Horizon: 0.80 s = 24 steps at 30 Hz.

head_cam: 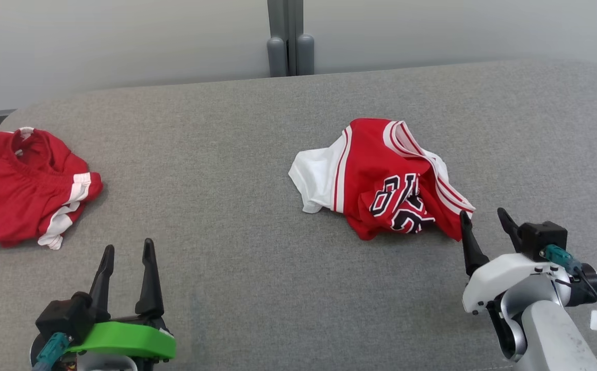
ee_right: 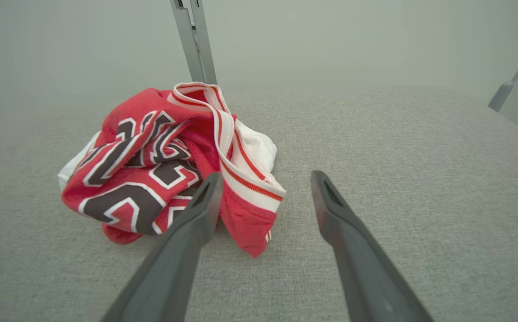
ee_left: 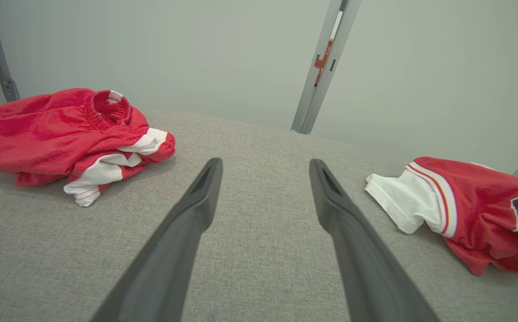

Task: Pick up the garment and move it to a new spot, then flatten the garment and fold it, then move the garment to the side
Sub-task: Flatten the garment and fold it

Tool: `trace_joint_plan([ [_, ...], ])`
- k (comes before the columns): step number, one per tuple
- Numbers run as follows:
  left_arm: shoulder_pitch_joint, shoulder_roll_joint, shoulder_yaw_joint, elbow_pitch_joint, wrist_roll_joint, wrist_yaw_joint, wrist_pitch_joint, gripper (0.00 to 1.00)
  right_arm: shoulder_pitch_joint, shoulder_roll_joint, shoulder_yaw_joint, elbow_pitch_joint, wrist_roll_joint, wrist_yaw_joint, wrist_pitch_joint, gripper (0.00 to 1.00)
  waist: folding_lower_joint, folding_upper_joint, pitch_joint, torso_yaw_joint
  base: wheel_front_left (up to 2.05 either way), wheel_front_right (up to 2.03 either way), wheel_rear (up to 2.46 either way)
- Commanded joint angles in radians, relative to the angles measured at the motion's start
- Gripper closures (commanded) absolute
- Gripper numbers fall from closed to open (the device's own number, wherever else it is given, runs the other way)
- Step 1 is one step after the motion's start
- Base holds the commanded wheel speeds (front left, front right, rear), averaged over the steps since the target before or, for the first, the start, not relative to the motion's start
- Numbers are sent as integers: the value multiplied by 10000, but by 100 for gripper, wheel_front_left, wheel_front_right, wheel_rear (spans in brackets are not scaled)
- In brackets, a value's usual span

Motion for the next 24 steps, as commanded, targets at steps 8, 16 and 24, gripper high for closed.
trace_joint_plan([
  [8, -1035, 6, -405, 353, 198, -51, -9, 0, -1231, -443, 353, 1592, 629, 1, 1610, 0, 0, -1, 455, 239, 0, 0, 0],
  [16, -1592, 5, -747, 564, 19, -55, -7, 0, -1991, -787, 1578, 2451, 1320, 1, 1211, 93, 0, -1, 706, 409, 0, 0, 0],
  [24, -1604, 6, -836, 631, -88, -50, -7, 0, -2642, -1022, 2702, 1693, 1956, 3, 1317, 100, 0, -1, 720, 538, 0, 0, 0],
])
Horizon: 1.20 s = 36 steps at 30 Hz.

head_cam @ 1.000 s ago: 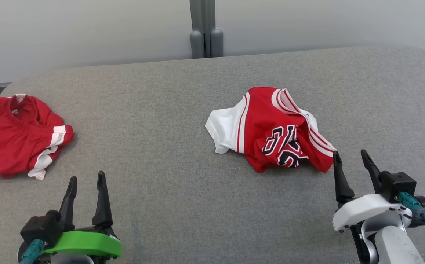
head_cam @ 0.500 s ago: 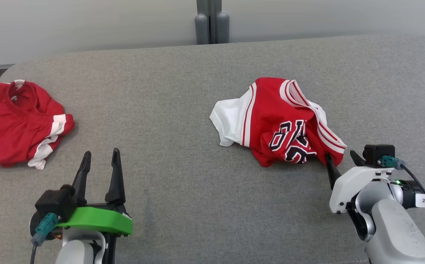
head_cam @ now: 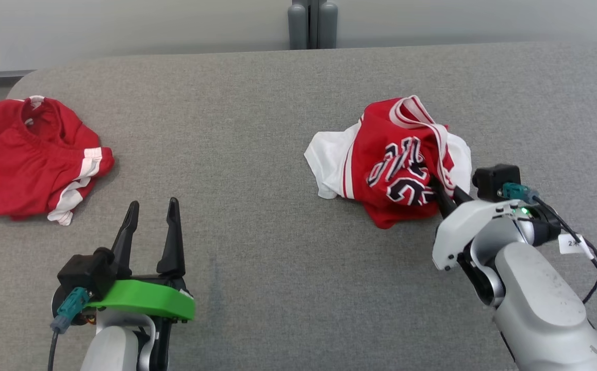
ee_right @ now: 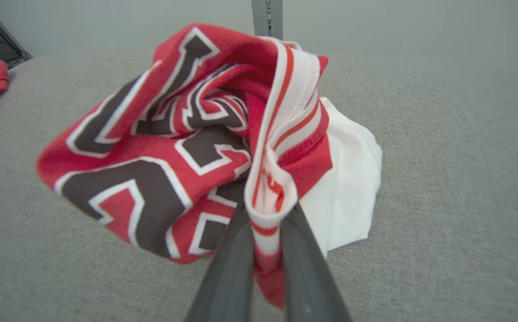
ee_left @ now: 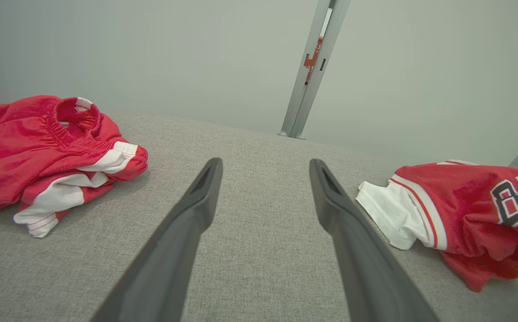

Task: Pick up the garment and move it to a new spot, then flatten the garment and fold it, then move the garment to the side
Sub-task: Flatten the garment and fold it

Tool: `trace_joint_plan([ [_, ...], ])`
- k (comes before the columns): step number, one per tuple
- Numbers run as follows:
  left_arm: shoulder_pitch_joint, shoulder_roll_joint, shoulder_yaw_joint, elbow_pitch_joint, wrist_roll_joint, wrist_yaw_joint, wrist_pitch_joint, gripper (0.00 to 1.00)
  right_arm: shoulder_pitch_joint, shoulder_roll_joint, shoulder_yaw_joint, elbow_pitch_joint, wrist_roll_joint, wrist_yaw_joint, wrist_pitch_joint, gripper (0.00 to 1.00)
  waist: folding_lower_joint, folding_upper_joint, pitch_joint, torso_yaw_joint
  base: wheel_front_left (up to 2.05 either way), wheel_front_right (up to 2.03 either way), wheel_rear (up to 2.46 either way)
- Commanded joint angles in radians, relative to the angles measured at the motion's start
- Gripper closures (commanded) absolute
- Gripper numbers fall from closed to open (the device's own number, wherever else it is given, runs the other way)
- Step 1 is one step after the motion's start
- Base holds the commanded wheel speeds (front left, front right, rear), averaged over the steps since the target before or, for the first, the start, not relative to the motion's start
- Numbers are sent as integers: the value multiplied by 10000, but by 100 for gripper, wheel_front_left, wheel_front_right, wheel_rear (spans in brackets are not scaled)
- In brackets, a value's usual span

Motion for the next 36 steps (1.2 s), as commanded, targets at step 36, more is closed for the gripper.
trace_joint_plan([
  [36, -457, 25, -109, -295, -245, -30, -7, 0, -4820, -431, 2081, 25, 2587, 5, -421, 100, 0, 0, 588, 13, 0, 0, 0],
])
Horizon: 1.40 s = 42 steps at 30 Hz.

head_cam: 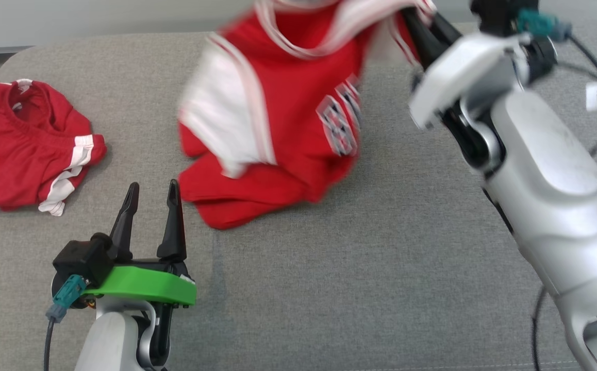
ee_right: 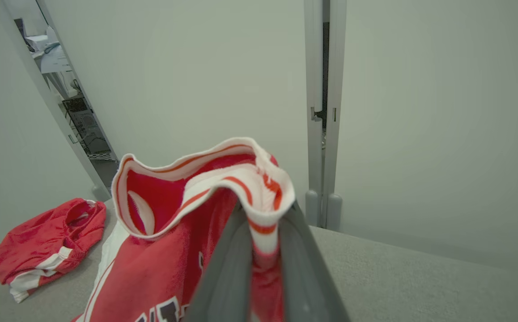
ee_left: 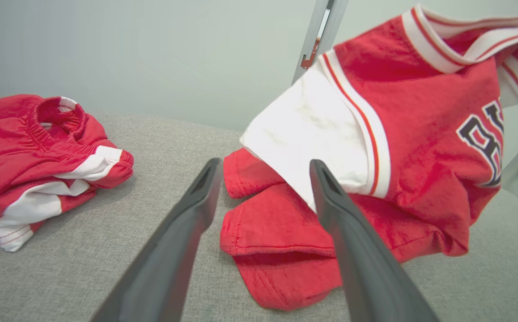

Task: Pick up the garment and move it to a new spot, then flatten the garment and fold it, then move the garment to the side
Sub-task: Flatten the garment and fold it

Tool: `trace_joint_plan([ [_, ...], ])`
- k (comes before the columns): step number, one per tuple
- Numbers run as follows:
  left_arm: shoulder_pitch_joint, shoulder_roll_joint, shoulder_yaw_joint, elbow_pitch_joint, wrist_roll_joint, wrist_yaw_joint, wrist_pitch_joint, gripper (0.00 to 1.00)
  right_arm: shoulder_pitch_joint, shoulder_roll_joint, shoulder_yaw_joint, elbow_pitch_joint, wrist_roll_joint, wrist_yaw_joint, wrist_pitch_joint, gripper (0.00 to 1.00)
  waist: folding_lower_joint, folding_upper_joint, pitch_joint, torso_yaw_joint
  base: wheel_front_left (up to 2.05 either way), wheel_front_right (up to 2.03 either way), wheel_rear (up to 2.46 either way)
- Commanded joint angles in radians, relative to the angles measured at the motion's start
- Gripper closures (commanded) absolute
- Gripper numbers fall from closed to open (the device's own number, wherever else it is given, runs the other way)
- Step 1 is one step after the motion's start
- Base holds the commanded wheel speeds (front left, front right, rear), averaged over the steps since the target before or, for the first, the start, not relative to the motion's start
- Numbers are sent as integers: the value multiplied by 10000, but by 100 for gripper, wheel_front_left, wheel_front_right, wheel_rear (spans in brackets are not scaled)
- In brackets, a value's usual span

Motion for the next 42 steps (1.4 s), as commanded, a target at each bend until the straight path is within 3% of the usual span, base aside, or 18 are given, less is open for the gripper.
trace_joint_plan([
  [1, -110, 29, 21, -14, -59, -28, -7, 0, 368, -211, -133, 256, -322, 5, -167, 100, 0, 0, -1, -8, 0, 0, 0],
  [7, -123, 29, 52, -61, 63, -28, -5, 0, 1640, -1089, -1016, 2028, -1934, 3, -873, 100, 0, 0, -1, -119, 0, 0, 0],
  [8, -123, 29, 38, -54, 73, -28, -5, 0, 1737, -1153, -1128, 2282, -2238, 3, -940, 86, 0, 0, -8, -129, 0, 0, 0],
  [9, -122, 30, 33, -47, 82, -28, -7, 0, 1815, -1202, -1266, 2538, -2469, 3, -973, 23, 0, 0, -19, -138, 0, 0, 0],
  [10, -115, 30, 2, -37, 84, -28, -5, 0, 1907, -1217, -1453, 2854, -2745, 3, -931, 0, 0, 0, -41, -145, 0, 0, 0],
  [15, 8, 30, -102, 51, 68, -28, -5, 0, 1801, -1226, -2439, 3727, -3803, 3, -607, 0, 0, 0, -207, -137, 0, 0, 0],
  [20, 165, 30, -125, 98, 136, -28, -5, 0, 1450, -897, -3261, 3750, -4428, 3, 392, 0, 0, 0, -436, -105, 0, 0, 0],
  [24, 279, 46, -84, 89, 141, -28, -5, 0, 1192, -137, -3481, 3191, -4120, 3, 1235, 0, 0, 0, -516, -57, 0, 0, 0],
  [30, 59, 40, -212, -44, 177, -28, -7, 0, 646, 679, -3115, 2662, -3273, 3, 3373, 0, 0, 0, -126, 221, 0, 0, 0],
  [35, -374, 38, -432, -157, 192, -28, -5, 0, -2, 648, -3263, 2829, -3263, 3, 4313, 0, 0, 0, 579, 702, 0, 0, 0],
  [42, -866, 30, -727, -256, -78, -28, -5, 0, -635, 707, -3949, 3502, -3423, 5, 4459, 0, 0, 0, 1242, 1394, 0, 0, 0],
])
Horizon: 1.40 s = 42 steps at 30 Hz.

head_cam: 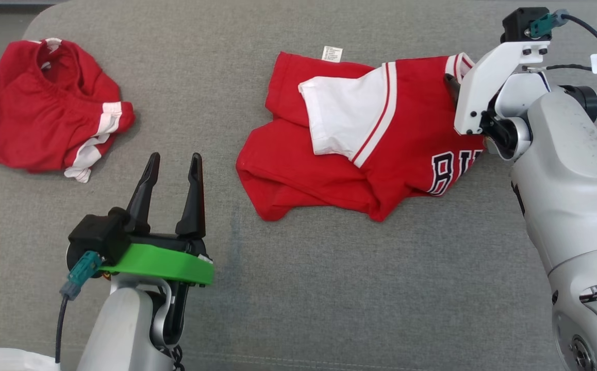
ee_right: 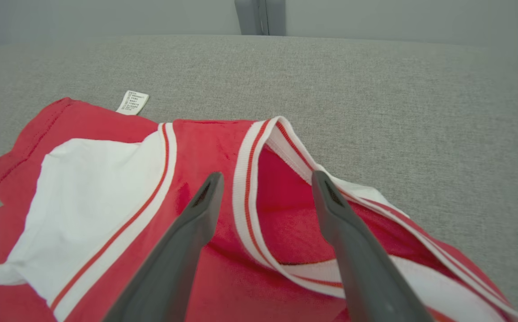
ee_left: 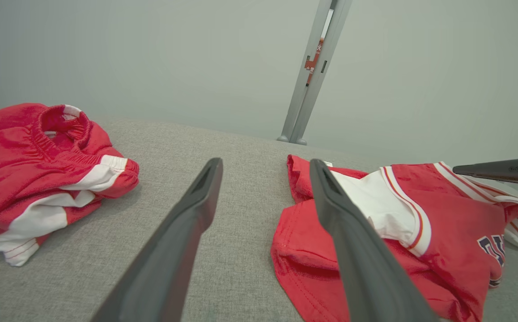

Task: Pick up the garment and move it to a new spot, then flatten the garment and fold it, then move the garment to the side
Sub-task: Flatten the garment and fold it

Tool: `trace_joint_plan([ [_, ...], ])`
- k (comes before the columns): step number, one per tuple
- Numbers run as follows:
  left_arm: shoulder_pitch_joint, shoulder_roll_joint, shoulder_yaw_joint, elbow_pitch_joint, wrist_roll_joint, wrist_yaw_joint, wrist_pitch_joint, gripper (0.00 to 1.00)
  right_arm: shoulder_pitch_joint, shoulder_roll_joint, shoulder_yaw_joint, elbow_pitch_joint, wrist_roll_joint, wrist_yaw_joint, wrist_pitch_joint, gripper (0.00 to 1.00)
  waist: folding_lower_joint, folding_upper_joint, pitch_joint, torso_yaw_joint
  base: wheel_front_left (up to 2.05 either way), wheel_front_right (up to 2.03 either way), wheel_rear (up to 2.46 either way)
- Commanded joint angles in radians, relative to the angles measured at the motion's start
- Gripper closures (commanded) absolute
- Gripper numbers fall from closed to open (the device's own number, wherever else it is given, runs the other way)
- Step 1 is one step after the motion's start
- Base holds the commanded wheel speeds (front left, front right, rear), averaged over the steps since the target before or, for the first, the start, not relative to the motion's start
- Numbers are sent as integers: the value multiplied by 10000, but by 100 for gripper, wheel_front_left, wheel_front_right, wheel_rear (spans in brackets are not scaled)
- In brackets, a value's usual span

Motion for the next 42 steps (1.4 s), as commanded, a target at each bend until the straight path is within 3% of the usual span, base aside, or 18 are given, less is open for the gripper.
trace_joint_plan([
  [1, -228, 25, -14, -45, -98, -28, -5, 0, -153, 32, -29, 70, 71, 1, -1, 0, 0, 0, 531, 544, 0, 0, 0],
  [7, -279, 22, -4, -94, -142, -28, -5, 0, -292, 137, 85, 345, 283, 1, -220, 0, 0, 0, 662, 676, 0, 0, 0],
  [8, -289, 24, 3, -84, -144, -28, -5, 0, -304, 139, 149, 381, 300, 1, -274, 14, 0, 0, 663, 684, 0, 0, 0],
  [9, -297, 23, 13, -75, -143, -28, -5, 0, -311, 148, 196, 401, 368, 1, -329, 100, 0, 0, 665, 684, 0, 0, 0],
  [17, -141, 24, 227, 5, -69, -28, -5, 0, 310, -98, 1171, -485, 1422, 1, -1022, 100, 0, 0, 385, 342, 0, 0, 0],
  [25, 326, 27, 580, 118, 118, -29, -7, 0, 3388, -1378, 1788, -4026, 2889, 1, -797, 100, 0, 0, -346, -320, 0, 0, 0],
  [29, 537, 24, 790, 133, 191, -29, -7, 0, 5432, -1763, 1036, -6295, 3083, 1, -224, 100, 0, 0, -642, -687, 0, 0, 0],
  [34, 730, 28, 909, 153, 283, -29, -5, 0, 7559, -1396, -205, -8499, 2406, 3, 591, 100, 0, 0, -880, -985, 0, 0, 0],
  [42, 906, 30, 813, 173, 236, -29, -5, 0, 9000, -869, -1769, -9594, 534, 0, 1053, 100, 0, 0, -1071, -1091, 0, 0, 0],
])
